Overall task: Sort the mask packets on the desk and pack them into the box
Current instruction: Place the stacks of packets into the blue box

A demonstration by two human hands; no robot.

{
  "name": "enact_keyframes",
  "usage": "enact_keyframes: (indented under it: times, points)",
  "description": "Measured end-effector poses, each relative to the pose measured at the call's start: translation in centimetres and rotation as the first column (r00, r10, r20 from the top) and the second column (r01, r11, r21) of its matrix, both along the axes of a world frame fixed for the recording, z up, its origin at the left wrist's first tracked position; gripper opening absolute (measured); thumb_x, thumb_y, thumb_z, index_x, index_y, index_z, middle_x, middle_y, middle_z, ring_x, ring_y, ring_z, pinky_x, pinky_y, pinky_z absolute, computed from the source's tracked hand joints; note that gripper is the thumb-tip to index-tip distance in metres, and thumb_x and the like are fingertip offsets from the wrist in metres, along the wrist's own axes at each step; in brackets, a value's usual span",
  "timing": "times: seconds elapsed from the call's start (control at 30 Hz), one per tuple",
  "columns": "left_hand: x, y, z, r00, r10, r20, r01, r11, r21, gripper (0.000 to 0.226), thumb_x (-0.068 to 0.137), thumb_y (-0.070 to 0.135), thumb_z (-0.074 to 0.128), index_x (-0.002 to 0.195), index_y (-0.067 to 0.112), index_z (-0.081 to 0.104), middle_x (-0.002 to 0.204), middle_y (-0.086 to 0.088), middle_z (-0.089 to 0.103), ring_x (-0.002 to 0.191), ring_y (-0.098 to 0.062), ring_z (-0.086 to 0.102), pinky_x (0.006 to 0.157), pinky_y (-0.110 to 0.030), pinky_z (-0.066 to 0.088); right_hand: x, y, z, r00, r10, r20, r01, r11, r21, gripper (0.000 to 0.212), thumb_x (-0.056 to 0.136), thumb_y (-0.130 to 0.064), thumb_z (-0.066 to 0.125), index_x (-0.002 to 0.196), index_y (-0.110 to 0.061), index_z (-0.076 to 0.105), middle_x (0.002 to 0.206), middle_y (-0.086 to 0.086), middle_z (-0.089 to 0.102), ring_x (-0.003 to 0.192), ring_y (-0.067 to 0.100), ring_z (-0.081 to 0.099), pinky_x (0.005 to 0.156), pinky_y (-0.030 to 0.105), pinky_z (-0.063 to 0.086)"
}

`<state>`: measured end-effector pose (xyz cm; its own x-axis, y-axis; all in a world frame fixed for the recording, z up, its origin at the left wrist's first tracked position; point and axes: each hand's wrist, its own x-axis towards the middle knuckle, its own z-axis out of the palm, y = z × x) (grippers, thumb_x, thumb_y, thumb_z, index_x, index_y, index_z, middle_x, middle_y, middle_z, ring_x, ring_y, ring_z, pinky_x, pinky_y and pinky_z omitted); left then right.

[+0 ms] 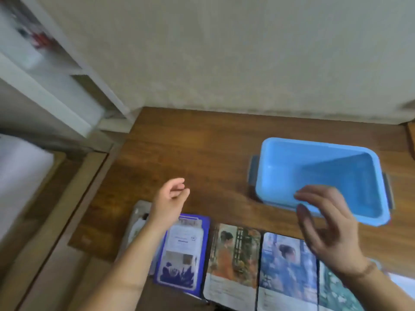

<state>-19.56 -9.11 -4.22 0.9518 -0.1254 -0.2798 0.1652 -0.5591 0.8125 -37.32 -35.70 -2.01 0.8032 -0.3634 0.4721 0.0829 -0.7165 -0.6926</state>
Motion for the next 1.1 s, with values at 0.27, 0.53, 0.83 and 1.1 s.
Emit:
enact_keyframes:
  times: [0.27,0.53,0.83,1.1]
  points:
    - [-5.7,14.8,-4.1,0.934,0.307,0.186,-0.357,0.843,0.402,0.058,0.081,0.030,0.077,0.132,0.020,0.053,0.139,-0.003,0.047,0.127,-0.026,0.047,0.097,-0.044,0.046,11.6,15.2,-5.4,0.668,0.454,-0.590,-0.473,0.871,0.135,0.049,0.083,-0.039,0.052,0.127,-0.017,0.057,0.125,0.004,0.060,0.115,0.029,0.055,0.095,0.034,0.046]
    - [-8.8,16.3,-7.4,0.429,0.634,-0.644,-0.892,0.410,-0.191,0.022,0.095,0.024,0.062,0.093,0.003,0.067,0.096,-0.022,0.071,0.075,-0.030,0.068,0.075,-0.042,0.057,22.3,23.3,-5.7,0.377,0.449,-0.810,-0.365,0.876,0.316,0.073,0.082,-0.074,0.049,0.126,-0.017,0.057,0.116,0.007,0.065,0.106,0.025,0.060,0.080,0.025,0.042]
    - [-9.3,16.5,-9.5,0.563,0.694,-0.448,-0.826,0.478,-0.298,0.089,0.034,0.037,0.100,0.110,0.009,0.064,0.112,-0.024,0.069,0.100,-0.044,0.067,0.078,-0.062,0.056,25.6,26.2,-5.6,0.044,0.325,-0.945,-0.551,0.797,0.248,0.055,0.071,-0.067,0.069,0.063,-0.014,0.056,0.068,-0.003,0.057,0.060,0.013,0.050,0.060,0.026,0.040]
    - [-10.0,17.1,-10.6,0.709,0.681,-0.183,-0.680,0.729,0.082,0.146,0.021,0.073,0.083,0.140,0.003,0.037,0.135,-0.023,0.049,0.118,-0.041,0.054,0.093,-0.058,0.051,25.0,26.7,-6.7,0.069,0.440,-0.895,-0.607,0.730,0.313,0.083,0.057,-0.075,0.071,0.115,-0.017,0.060,0.109,0.000,0.066,0.099,0.019,0.063,0.092,0.041,0.053]
